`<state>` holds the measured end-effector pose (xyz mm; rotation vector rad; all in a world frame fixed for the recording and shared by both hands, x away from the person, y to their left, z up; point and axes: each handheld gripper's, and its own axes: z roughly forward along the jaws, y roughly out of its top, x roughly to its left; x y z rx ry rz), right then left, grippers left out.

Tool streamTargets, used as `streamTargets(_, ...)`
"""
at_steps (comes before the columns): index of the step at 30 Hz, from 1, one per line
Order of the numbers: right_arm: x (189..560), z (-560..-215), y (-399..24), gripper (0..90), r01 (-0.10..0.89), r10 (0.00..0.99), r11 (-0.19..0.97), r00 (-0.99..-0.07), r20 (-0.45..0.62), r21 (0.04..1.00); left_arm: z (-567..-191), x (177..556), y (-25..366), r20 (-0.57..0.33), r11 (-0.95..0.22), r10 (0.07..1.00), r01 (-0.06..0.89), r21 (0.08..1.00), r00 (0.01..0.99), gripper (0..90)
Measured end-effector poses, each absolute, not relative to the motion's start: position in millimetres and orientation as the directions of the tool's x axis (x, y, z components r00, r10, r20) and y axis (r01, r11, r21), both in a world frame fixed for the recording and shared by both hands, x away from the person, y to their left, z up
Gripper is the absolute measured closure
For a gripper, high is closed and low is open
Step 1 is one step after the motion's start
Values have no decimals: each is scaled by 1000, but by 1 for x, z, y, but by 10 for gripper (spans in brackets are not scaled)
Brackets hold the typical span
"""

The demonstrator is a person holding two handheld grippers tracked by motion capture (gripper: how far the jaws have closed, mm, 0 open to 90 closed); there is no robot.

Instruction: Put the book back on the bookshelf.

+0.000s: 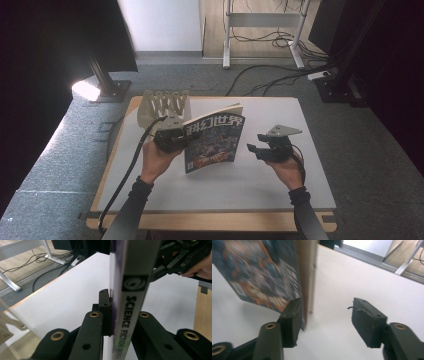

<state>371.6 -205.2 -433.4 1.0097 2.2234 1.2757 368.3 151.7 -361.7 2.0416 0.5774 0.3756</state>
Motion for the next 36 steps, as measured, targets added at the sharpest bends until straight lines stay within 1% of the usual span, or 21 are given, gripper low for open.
streamTargets(4,370,-446,-209,303,416,759,334,-651,21,846,-358,365,162,22,-434,558,269,860,830,826)
streamTargets(5,369,-453,-210,273,428,767,339,-642,18,838,-357,365,164,18,-430,563,274,860,826,826)
streamTargets(7,369,-456,-210,263,436,771,340,-637,19,833,-356,363,170,13,-425,573,284,859,819,826)
streamTargets(15,366,-484,-210,132,493,781,353,-623,39,795,-348,356,198,0,-392,628,315,864,778,827)
streamTargets(18,364,-494,-210,120,514,798,348,-601,40,784,-344,353,211,-8,-373,648,326,869,762,827)
streamTargets(23,362,-510,-212,3,554,816,349,-576,45,756,-337,348,231,-14,-354,682,346,869,731,827)
streamTargets(28,362,-526,-213,0,582,825,359,-564,44,729,-333,346,251,-25,-327,719,370,870,695,827)
streamTargets(32,363,-535,-211,0,587,825,396,-566,8,706,-330,344,267,-42,-298,748,391,871,663,827)
streamTargets(36,362,-536,-211,0,577,825,392,-565,4,717,-328,342,282,-50,-278,772,407,870,633,827)
